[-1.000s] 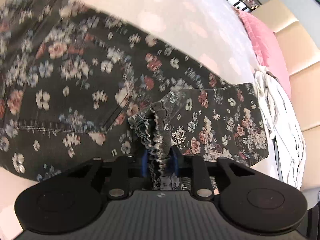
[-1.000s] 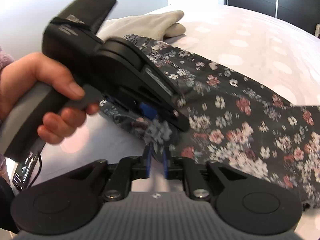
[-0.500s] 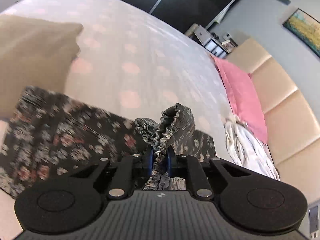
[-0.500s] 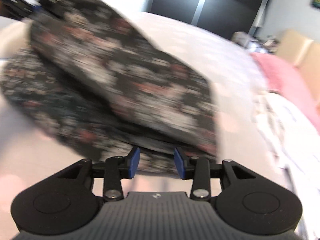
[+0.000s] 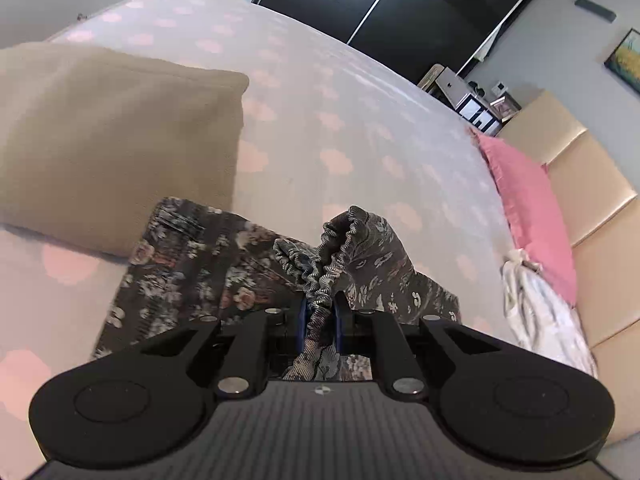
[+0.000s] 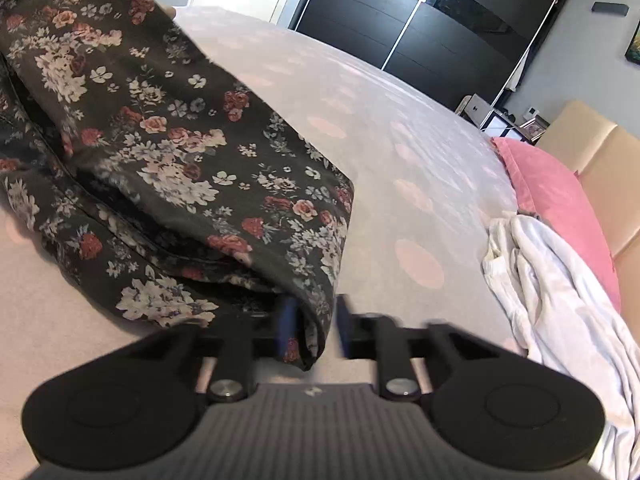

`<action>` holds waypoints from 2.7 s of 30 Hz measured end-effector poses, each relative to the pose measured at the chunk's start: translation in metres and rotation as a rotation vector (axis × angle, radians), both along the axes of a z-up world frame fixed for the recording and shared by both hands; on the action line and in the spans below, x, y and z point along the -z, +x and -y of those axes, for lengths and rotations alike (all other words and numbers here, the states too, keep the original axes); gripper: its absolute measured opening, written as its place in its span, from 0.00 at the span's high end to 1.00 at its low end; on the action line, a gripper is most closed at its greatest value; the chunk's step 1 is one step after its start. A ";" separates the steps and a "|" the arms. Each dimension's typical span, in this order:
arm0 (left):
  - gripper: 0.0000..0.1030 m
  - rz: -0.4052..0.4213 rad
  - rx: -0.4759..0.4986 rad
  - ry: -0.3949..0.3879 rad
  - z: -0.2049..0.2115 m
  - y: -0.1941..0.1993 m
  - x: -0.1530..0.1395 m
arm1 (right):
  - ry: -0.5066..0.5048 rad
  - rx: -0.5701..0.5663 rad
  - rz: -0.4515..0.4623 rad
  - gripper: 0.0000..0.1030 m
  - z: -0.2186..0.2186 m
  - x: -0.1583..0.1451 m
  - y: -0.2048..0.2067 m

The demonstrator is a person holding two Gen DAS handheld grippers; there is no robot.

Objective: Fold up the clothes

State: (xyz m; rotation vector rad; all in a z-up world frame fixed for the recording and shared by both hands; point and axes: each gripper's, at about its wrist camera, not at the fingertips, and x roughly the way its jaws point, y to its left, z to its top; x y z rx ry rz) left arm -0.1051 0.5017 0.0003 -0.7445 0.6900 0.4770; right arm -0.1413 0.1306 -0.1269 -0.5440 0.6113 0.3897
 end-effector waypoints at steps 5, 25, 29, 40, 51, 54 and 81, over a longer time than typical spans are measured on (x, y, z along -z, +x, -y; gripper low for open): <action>0.90 -0.016 0.006 0.101 -0.009 -0.008 -0.016 | 0.055 0.019 -0.002 0.98 0.009 -0.013 0.014; 0.83 -0.324 -0.081 0.146 -0.044 -0.010 0.063 | 0.008 -0.136 -0.095 0.90 0.003 -0.002 0.007; 0.81 -0.327 -0.073 0.154 -0.041 -0.012 0.065 | 0.105 -0.117 -0.158 0.88 0.016 -0.015 -0.004; 0.76 -0.334 -0.081 0.154 -0.041 -0.013 0.068 | 0.258 -0.042 -0.101 0.59 0.026 -0.039 0.004; 0.76 -0.340 -0.096 0.136 -0.042 -0.014 0.072 | 0.199 0.058 -0.168 0.54 0.020 0.011 0.018; 0.76 -0.342 -0.101 0.130 -0.043 -0.015 0.073 | 0.177 0.123 -0.134 0.61 0.021 0.018 0.035; 0.78 -0.410 -0.106 0.173 -0.046 -0.009 0.087 | 0.486 0.296 -0.350 0.71 0.098 -0.041 0.061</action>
